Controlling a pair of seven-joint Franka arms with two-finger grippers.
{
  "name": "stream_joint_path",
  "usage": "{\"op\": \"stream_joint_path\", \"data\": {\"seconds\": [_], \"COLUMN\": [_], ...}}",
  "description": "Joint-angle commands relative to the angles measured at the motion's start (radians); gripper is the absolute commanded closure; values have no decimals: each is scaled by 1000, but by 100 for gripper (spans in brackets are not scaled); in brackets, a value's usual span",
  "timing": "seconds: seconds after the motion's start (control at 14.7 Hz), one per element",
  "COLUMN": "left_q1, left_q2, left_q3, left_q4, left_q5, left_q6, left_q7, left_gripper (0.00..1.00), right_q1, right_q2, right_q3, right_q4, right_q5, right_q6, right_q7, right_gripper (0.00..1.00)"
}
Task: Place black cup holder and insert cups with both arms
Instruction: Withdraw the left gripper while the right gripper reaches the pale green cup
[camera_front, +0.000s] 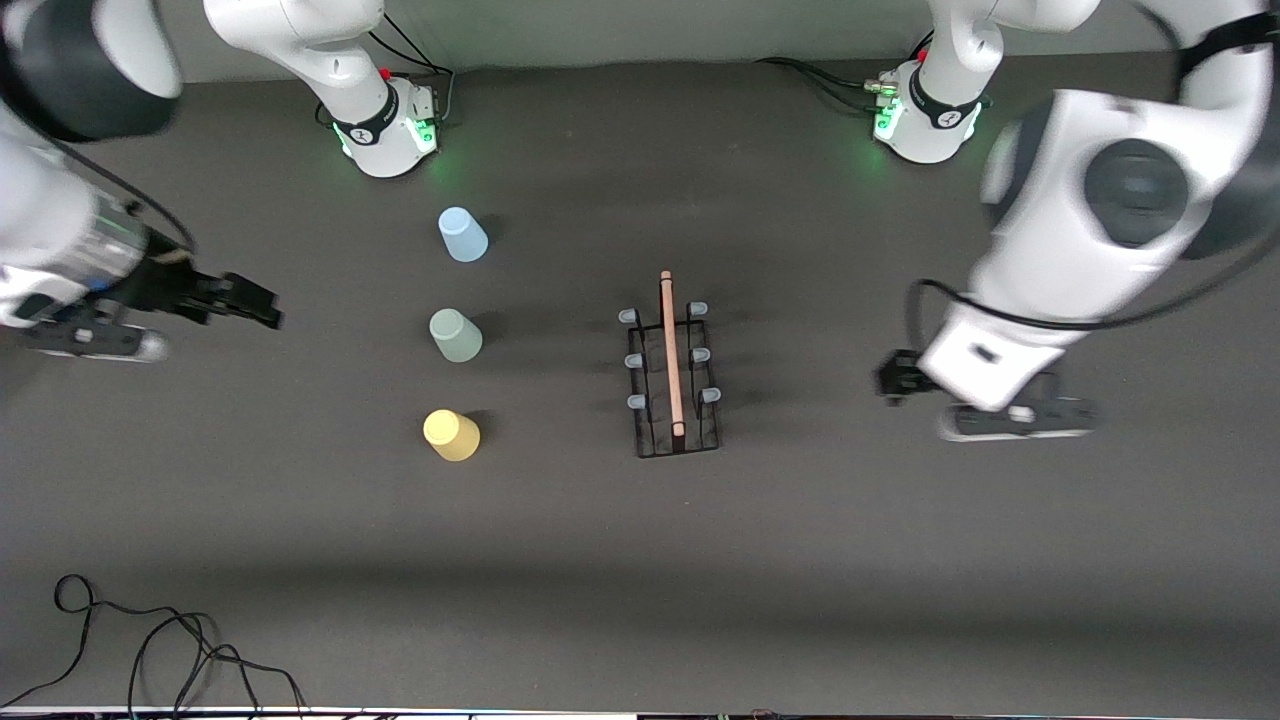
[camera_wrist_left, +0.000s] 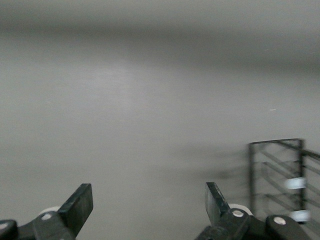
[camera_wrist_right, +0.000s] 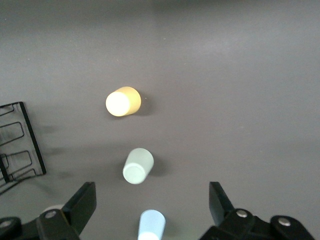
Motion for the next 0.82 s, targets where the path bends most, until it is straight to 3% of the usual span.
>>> {"op": "stream_joint_path", "data": {"seconds": [0.0,0.14,0.27,0.34,0.41,0.75], "left_q1": [113,157,191,207,227,267], "left_q2": [-111,-144,-201,-232,-250,-310], "left_q3": [-12,-10,-10,-10,-10,-7], "left_q4": [-127,-137,-192,-217,-225,-225], "left_q5": [17,13,14,14,13,20], "left_q6": [11,-24,13,26,20,-94], "left_q7": [190,243,284,325,368,392], "left_gripper": [0,0,12,11,0,0], "right_q1": [55,89,112,124,135,181], "right_q2": [-26,-16,-19,-17,-11,78], "right_q3": [-3,-3,-3,-3,-3,-3], "right_q4": [-134,-215,-327,-380,-423,-482], "right_q5": [12,12,12,12,12,13], "right_q6": [119,186,295,351,410,534], "right_q7": [73,93,95,95,95,145], "right_gripper": [0,0,0,0,0,0]}}
